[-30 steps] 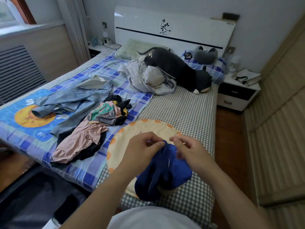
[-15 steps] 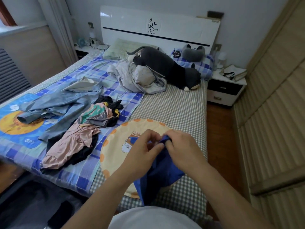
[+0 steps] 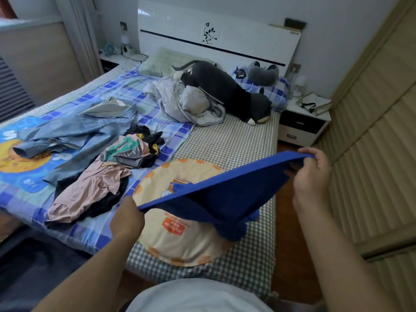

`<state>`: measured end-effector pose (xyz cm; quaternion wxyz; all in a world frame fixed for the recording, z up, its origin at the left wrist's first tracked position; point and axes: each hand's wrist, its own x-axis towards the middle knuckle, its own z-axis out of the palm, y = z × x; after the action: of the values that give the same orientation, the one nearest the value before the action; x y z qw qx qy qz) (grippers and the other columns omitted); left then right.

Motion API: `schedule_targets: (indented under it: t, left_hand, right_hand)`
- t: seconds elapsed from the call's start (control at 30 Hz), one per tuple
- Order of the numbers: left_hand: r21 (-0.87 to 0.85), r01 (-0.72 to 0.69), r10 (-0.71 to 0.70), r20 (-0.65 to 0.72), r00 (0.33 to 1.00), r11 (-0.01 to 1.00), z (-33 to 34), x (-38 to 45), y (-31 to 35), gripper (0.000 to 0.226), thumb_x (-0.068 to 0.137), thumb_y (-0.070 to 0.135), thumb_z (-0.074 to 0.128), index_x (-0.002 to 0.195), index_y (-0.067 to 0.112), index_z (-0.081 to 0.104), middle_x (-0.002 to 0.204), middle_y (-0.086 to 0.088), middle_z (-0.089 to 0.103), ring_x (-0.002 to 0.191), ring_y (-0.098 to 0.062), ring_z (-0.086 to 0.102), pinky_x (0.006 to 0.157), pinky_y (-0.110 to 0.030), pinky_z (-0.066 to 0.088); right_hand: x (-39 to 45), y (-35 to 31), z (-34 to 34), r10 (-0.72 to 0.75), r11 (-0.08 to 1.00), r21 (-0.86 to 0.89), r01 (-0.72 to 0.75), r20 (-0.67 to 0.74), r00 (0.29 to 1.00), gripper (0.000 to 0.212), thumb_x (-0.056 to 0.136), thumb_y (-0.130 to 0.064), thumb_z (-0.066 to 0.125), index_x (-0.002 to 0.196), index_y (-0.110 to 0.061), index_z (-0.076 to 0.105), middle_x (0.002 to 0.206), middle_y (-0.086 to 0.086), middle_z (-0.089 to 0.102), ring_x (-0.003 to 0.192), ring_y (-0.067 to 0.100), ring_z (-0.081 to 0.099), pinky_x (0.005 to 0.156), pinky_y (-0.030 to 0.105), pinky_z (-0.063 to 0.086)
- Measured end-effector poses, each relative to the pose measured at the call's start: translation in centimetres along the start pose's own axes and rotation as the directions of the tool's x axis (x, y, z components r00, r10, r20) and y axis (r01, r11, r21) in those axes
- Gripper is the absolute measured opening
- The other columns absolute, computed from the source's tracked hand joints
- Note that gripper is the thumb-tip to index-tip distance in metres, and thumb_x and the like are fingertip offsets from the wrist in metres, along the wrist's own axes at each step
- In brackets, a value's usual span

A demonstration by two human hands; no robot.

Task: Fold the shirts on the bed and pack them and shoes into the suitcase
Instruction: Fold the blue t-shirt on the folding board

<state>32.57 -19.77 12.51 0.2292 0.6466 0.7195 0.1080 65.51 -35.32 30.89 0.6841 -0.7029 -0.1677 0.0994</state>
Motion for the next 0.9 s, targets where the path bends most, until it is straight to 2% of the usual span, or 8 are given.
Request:
schedule_targets:
  t: [0.17, 0.3, 0.43, 0.5, 0.57, 0.7, 0.8, 0.9]
  left_hand:
    - [-0.333, 0.195, -0.236, -0.086, 0.968, 0.923, 1.5, -1.4, -1.1, 0.004, 0.096, 0.003, 0.044, 0.093, 0.005, 0.042, 0.094, -0.021, 0.058, 0.078, -0.038, 0.055, 0.065, -0.046, 0.044]
    - [-0.778, 0.287, -0.486, -0.026, 0.874, 0.559, 2.4, -1.4, 1.3, 0.021, 0.095, -0.001, 0.034, 0.114, 0.009, 0.038, 0.119, -0.019, 0.047, 0.093, -0.033, 0.048, 0.077, -0.044, 0.039]
    - [-0.376, -0.044, -0.039, -0.211, 0.977, 0.926, 1.3, -0.7, -1.0, 0.03, 0.091, -0.007, 0.04, 0.114, 0.011, 0.047, 0.117, -0.014, 0.044, 0.087, -0.035, 0.05, 0.072, -0.048, 0.041]
    - [-0.039, -0.381, 0.374, -0.118, 0.92, 0.924, 1.5, -0.1, -4.8, 0.032, 0.084, -0.012, 0.05, 0.107, 0.009, 0.055, 0.11, -0.01, 0.04, 0.079, -0.038, 0.052, 0.068, -0.05, 0.046]
    - [0.099, -0.467, 0.47, -0.017, 0.882, 0.879, 2.0, 0.1, -8.2, 0.025, 0.077, -0.015, 0.057, 0.092, 0.006, 0.055, 0.101, -0.011, 0.04, 0.07, -0.039, 0.052, 0.062, -0.048, 0.045]
    - [-0.214, 0.007, -0.036, -0.133, 0.99, 0.977, 2.7, -1.4, -8.5, 0.024, 0.086, -0.011, 0.046, 0.1, 0.004, 0.057, 0.118, -0.024, 0.047, 0.096, -0.042, 0.053, 0.087, -0.052, 0.044]
    - [-0.559, 0.305, -0.387, -0.03, 0.922, 0.771, 3.3, -1.6, -6.7, 0.025, 0.092, -0.008, 0.04, 0.112, 0.005, 0.048, 0.121, -0.024, 0.05, 0.106, -0.041, 0.052, 0.093, -0.046, 0.043]
    - [-0.674, 0.375, -0.473, 0.042, 0.88, 0.637, 3.5, -1.1, -5.3, 0.029, 0.095, -0.004, 0.038, 0.122, 0.007, 0.045, 0.135, -0.026, 0.05, 0.104, -0.033, 0.05, 0.088, -0.039, 0.041]
  right_hand:
    - [1.7, 6.0, -3.5, 0.2, 0.978, -0.016, -0.208, -0.203, 0.959, 0.034, 0.098, -0.009, 0.031, 0.094, -0.027, 0.059, 0.096, 0.002, 0.061, 0.089, 0.024, 0.064, 0.068, 0.038, 0.056]
    - [1.4, 10.6, -5.7, 0.298, 0.944, -0.058, -0.324, -0.266, 0.917, 0.031, 0.098, -0.001, 0.035, 0.108, -0.018, 0.059, 0.101, 0.004, 0.06, 0.086, 0.022, 0.063, 0.07, 0.038, 0.058]
    - [-0.3, 15.0, -8.5, 0.385, 0.87, -0.167, -0.463, -0.356, 0.852, 0.026, 0.096, 0.006, 0.047, 0.113, -0.01, 0.059, 0.096, 0.008, 0.061, 0.072, 0.018, 0.061, 0.066, 0.036, 0.056]
    - [-0.9, 17.7, -10.5, 0.44, 0.803, -0.233, -0.549, -0.389, 0.809, 0.026, 0.091, 0.008, 0.052, 0.112, -0.004, 0.062, 0.094, 0.015, 0.065, 0.065, 0.023, 0.063, 0.068, 0.043, 0.059]
    - [-1.5, 20.7, -12.7, 0.493, 0.69, -0.308, -0.655, -0.463, 0.737, 0.019, 0.086, 0.0, 0.056, 0.104, -0.004, 0.062, 0.083, 0.015, 0.066, 0.063, 0.032, 0.067, 0.072, 0.053, 0.061]
    - [-3.6, 27.0, -15.0, 0.498, 0.556, -0.412, -0.722, -0.53, 0.686, 0.045, 0.081, -0.018, 0.053, 0.122, 0.0, 0.057, 0.105, 0.016, 0.066, 0.085, 0.044, 0.07, 0.074, 0.058, 0.06]
    - [-5.7, 25.5, -13.4, 0.508, 0.557, -0.407, -0.724, -0.523, 0.685, 0.037, 0.088, -0.013, 0.049, 0.124, -0.005, 0.054, 0.108, 0.014, 0.063, 0.082, 0.041, 0.068, 0.073, 0.058, 0.061]
    - [-5.6, 24.8, -13.3, 0.519, 0.639, -0.315, -0.701, -0.497, 0.696, 0.034, 0.092, -0.002, 0.044, 0.119, -0.012, 0.062, 0.113, 0.019, 0.063, 0.08, 0.038, 0.067, 0.067, 0.053, 0.062]
